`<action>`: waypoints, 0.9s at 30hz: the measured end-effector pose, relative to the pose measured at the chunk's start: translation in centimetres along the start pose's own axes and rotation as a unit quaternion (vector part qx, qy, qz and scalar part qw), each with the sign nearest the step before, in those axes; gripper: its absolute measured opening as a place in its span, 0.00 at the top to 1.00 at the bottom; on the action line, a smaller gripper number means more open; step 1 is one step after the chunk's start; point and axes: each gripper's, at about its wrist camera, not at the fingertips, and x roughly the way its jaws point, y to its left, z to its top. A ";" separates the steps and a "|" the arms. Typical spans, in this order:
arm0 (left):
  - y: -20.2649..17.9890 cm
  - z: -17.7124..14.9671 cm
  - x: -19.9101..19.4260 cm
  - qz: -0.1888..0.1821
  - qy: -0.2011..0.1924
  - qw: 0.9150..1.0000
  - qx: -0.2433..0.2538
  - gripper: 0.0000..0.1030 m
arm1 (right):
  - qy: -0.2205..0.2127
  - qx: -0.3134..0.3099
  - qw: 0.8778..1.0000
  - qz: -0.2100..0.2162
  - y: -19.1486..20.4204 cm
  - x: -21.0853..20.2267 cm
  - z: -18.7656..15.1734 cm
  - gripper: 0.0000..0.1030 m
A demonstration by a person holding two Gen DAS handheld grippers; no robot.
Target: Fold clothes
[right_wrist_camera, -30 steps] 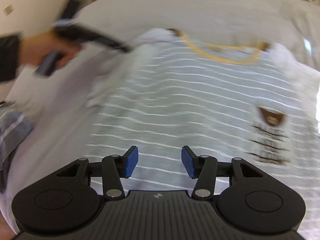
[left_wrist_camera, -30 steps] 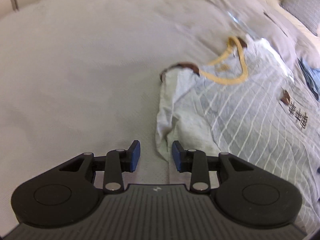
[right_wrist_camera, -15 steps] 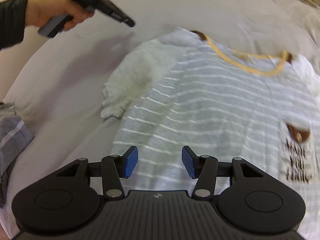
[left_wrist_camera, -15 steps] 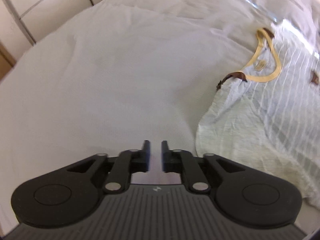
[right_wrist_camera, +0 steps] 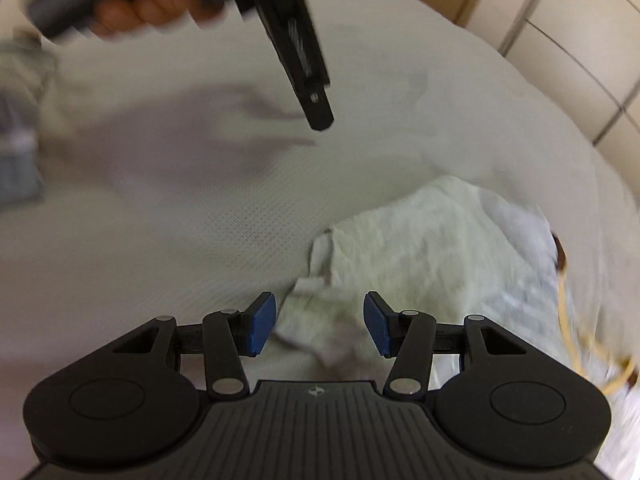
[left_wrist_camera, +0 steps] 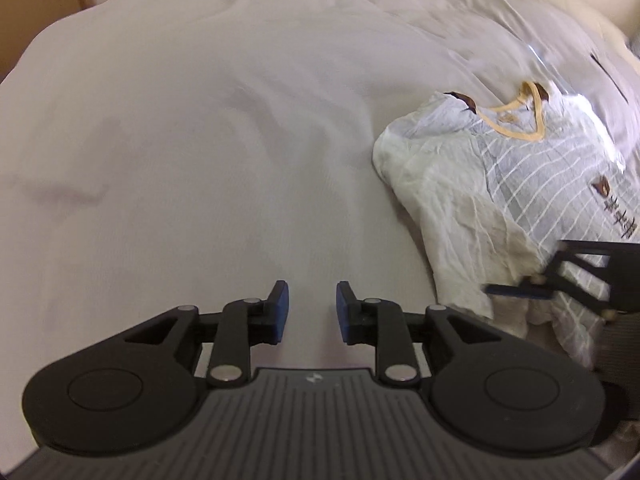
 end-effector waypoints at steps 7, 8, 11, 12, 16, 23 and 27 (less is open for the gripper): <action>-1.5 -1.4 0.2 -0.049 -0.010 0.999 -0.023 0.74 | -0.016 0.143 0.990 0.009 -4.7 -0.6 0.4 0.89; -2.1 -1.3 0.7 -0.056 -0.008 0.998 -0.016 0.74 | -0.024 0.219 0.975 0.036 -6.8 -1.1 -0.4 0.88; -4.3 -1.1 2.2 -0.071 -0.011 0.997 0.027 0.72 | -0.038 0.405 0.907 0.107 -11.6 -1.8 -3.5 0.87; -5.3 -0.9 2.7 -0.068 -0.013 0.996 0.053 0.71 | -0.040 0.448 0.884 0.123 -12.7 -1.8 -4.6 0.87; -8.7 -0.5 4.2 -0.054 -0.026 0.988 0.139 0.62 | -0.042 0.517 0.841 0.156 -14.8 -1.6 -7.0 0.87; -12.3 -0.3 4.6 -0.026 -0.061 0.972 0.227 0.63 | -0.050 0.522 0.834 0.174 -14.7 -1.8 -7.2 0.87; -12.6 -0.1 4.2 0.006 -0.088 0.963 0.255 1.00 | -0.053 0.518 0.834 0.180 -14.4 -2.2 -7.6 0.87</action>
